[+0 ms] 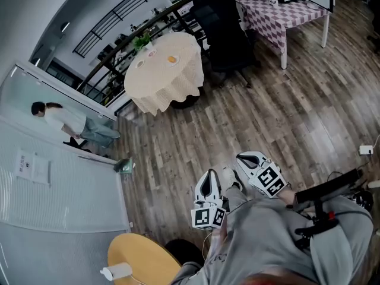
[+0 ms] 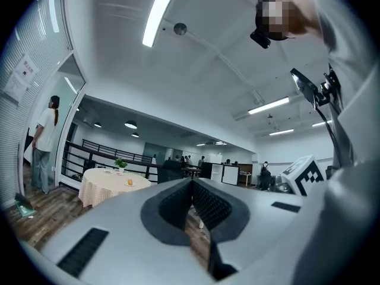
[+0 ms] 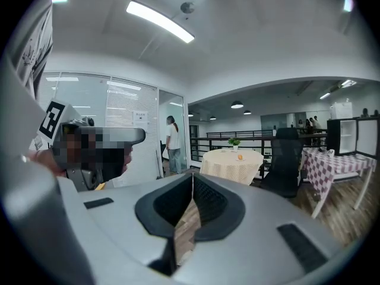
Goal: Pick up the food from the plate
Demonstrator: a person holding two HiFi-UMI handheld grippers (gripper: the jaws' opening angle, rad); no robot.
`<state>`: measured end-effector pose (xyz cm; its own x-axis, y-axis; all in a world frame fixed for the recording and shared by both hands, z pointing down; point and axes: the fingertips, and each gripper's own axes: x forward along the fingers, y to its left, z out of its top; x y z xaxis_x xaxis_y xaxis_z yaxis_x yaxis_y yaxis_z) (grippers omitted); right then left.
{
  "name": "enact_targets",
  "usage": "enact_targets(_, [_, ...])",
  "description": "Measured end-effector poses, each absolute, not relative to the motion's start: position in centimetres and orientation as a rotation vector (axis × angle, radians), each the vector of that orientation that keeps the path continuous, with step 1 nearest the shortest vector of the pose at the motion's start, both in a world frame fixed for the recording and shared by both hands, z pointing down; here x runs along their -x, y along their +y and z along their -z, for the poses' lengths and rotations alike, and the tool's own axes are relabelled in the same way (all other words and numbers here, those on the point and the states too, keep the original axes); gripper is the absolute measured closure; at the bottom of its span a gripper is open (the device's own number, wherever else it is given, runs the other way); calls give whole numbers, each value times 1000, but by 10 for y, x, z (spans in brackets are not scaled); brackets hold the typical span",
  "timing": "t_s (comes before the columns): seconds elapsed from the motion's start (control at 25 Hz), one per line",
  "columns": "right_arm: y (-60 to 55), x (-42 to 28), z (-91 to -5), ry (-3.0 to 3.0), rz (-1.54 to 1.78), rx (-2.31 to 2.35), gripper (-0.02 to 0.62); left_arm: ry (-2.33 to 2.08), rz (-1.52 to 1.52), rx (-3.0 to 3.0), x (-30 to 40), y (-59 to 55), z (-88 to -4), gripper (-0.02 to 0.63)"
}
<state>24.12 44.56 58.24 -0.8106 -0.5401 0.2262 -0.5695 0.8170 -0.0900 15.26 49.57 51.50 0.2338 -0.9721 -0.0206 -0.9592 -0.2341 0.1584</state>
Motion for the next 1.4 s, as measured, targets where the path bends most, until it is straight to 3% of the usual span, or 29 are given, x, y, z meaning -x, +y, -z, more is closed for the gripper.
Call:
enact_targets(0.32, [387,-222,-584,-2768,-213,-932,578,-1813,222,-2355,-124,436,-534,595])
enact_targets(1.4, [169,-43,-598,-2629,-246,-963,578,-1672,234,-2404,69,186,-546,595])
